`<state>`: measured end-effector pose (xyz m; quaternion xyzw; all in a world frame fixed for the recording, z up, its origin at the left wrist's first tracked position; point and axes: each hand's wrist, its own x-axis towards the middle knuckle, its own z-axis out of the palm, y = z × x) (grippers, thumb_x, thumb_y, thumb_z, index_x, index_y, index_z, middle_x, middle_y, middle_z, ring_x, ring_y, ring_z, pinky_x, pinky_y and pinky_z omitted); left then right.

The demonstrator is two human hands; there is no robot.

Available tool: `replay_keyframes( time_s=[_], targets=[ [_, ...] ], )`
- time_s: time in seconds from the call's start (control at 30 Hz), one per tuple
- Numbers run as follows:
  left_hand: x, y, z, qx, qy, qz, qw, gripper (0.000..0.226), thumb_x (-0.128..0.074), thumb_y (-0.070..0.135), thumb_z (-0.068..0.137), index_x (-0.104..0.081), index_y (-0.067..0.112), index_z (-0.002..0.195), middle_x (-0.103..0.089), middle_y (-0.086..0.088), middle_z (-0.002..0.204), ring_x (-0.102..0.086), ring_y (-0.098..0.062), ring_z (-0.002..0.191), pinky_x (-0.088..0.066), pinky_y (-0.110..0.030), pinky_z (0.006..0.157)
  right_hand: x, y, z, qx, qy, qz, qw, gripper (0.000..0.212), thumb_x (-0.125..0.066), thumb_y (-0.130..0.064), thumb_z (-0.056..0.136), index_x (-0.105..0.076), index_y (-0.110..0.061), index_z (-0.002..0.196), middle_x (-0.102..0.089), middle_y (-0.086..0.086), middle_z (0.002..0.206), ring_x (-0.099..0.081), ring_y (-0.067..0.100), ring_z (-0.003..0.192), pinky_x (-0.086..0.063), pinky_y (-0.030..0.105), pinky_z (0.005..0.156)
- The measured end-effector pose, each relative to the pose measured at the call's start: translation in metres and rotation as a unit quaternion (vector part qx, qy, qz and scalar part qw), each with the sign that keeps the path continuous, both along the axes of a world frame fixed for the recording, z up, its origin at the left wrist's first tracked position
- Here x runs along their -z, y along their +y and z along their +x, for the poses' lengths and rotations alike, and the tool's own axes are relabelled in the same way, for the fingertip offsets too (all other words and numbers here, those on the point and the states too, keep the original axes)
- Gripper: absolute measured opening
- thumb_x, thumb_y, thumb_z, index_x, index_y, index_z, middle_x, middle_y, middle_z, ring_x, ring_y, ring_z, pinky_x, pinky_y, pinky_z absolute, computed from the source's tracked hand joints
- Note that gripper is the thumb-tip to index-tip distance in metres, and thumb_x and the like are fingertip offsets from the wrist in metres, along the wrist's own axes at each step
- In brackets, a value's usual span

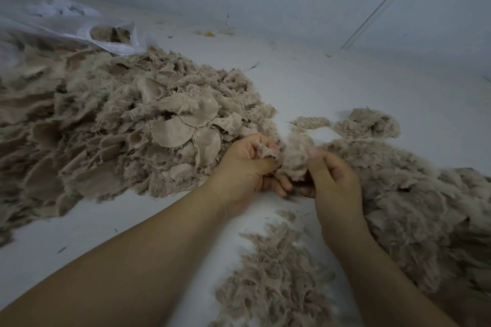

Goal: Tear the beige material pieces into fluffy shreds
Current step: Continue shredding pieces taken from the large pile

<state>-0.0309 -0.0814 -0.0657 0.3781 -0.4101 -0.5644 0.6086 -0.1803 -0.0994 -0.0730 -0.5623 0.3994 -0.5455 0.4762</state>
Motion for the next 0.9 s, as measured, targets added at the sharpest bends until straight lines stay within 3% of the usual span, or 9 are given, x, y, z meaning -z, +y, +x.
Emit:
replay_keyframes(
  time_s=[0.1, 0.17, 0.27, 0.37, 0.5, 0.6, 0.7, 0.8, 0.9],
  targets=[
    [0.0011, -0.0011, -0.0012, 0.001, -0.019, 0.006, 1.000, 0.023, -0.047, -0.018, 0.089, -0.050, 0.005, 0.088, -0.061, -0.022, 0.060, -0.062, -0.030, 0.046, -0.052, -0.032, 0.043, -0.0004, -0.0006, 0.0009, -0.022, 0.011, -0.002, 1.000, 0.007, -0.073, -0.018, 0.087, -0.067, -0.017, 0.090, -0.070, -0.011, 0.065, -0.064, 0.002, 0.057, -0.052, 0.016, 0.054],
    [0.0020, -0.0016, -0.0002, 0.005, -0.018, 0.009, 1.000, 0.020, -0.047, -0.016, 0.090, -0.051, 0.004, 0.089, -0.061, -0.025, 0.060, -0.062, -0.031, 0.046, -0.052, -0.032, 0.043, -0.0002, -0.0024, -0.0001, 0.004, 0.012, 0.016, 1.000, 0.019, -0.065, 0.001, 0.093, -0.068, -0.018, 0.093, -0.074, -0.009, 0.075, -0.070, 0.007, 0.067, -0.054, 0.018, 0.058],
    [0.0017, -0.0010, -0.0007, 0.016, -0.014, 0.006, 1.000, 0.012, -0.050, -0.006, 0.095, -0.056, 0.003, 0.088, -0.062, -0.026, 0.065, -0.061, -0.030, 0.045, -0.051, -0.031, 0.042, -0.0007, -0.0061, -0.0015, 0.037, -0.028, 0.043, 0.998, 0.018, -0.057, -0.005, 0.099, -0.067, -0.019, 0.104, -0.074, -0.001, 0.100, -0.071, 0.020, 0.097, -0.061, 0.040, 0.082],
    [0.0005, -0.0013, -0.0002, 0.012, 0.018, 0.009, 1.000, 0.030, -0.047, 0.009, 0.099, -0.067, 0.006, 0.077, -0.063, -0.021, 0.064, -0.060, -0.027, 0.042, -0.049, -0.029, 0.041, -0.0026, -0.0052, -0.0002, 0.041, -0.066, 0.053, 0.996, 0.030, -0.054, -0.001, 0.096, -0.061, -0.025, 0.113, -0.064, 0.003, 0.121, -0.064, 0.026, 0.113, -0.054, 0.053, 0.097],
    [0.0003, -0.0009, -0.0023, 0.014, 0.015, 0.010, 1.000, 0.033, -0.040, 0.015, 0.102, -0.062, -0.004, 0.085, -0.061, -0.019, 0.062, -0.057, -0.026, 0.042, -0.048, -0.029, 0.041, -0.0073, 0.0010, 0.0032, -0.003, -0.046, 0.051, 0.998, 0.024, -0.062, -0.032, 0.077, -0.067, -0.024, 0.100, -0.064, 0.011, 0.120, -0.063, 0.032, 0.113, -0.051, 0.057, 0.098],
    [0.0007, 0.0001, -0.0069, 0.038, -0.018, 0.008, 0.999, 0.036, -0.044, 0.025, 0.099, -0.062, -0.005, 0.090, -0.061, -0.019, 0.067, -0.055, -0.027, 0.046, -0.046, -0.030, 0.044, -0.0049, 0.0012, 0.0038, -0.036, 0.023, 0.037, 0.998, 0.052, -0.067, -0.061, 0.073, -0.070, -0.019, 0.104, -0.054, 0.027, 0.135, -0.059, 0.042, 0.118, -0.051, 0.059, 0.096],
    [-0.0012, 0.0015, -0.0058, 0.060, -0.040, 0.009, 0.997, 0.031, -0.052, 0.028, 0.091, -0.064, 0.001, 0.085, -0.062, -0.018, 0.068, -0.054, -0.027, 0.049, -0.047, -0.030, 0.045, -0.0066, 0.0013, 0.0040, -0.035, 0.049, 0.007, 0.998, 0.004, -0.075, -0.047, 0.085, -0.076, -0.043, 0.085, -0.060, 0.014, 0.133, -0.060, 0.032, 0.120, -0.052, 0.056, 0.097],
    [0.0010, 0.0022, -0.0053, 0.018, -0.097, -0.005, 0.995, 0.023, -0.061, 0.025, 0.087, -0.058, 0.003, 0.084, -0.057, -0.019, 0.064, -0.054, -0.028, 0.049, -0.045, -0.031, 0.044, -0.0028, -0.0026, -0.0013, -0.035, 0.051, -0.005, 0.998, 0.029, -0.070, -0.020, 0.091, -0.078, -0.040, 0.071, -0.062, -0.020, 0.126, -0.054, 0.012, 0.129, -0.049, 0.045, 0.103],
    [0.0023, 0.0018, -0.0063, -0.065, -0.167, -0.055, 0.982, 0.013, -0.066, 0.017, 0.092, -0.056, 0.013, 0.085, -0.057, -0.006, 0.062, -0.053, -0.019, 0.050, -0.043, -0.025, 0.043, 0.0005, -0.0029, -0.0011, -0.058, 0.080, -0.013, 0.995, 0.031, -0.069, -0.018, 0.093, -0.080, -0.040, 0.073, -0.062, -0.018, 0.125, -0.058, 0.009, 0.122, -0.052, 0.037, 0.095]
  ],
)
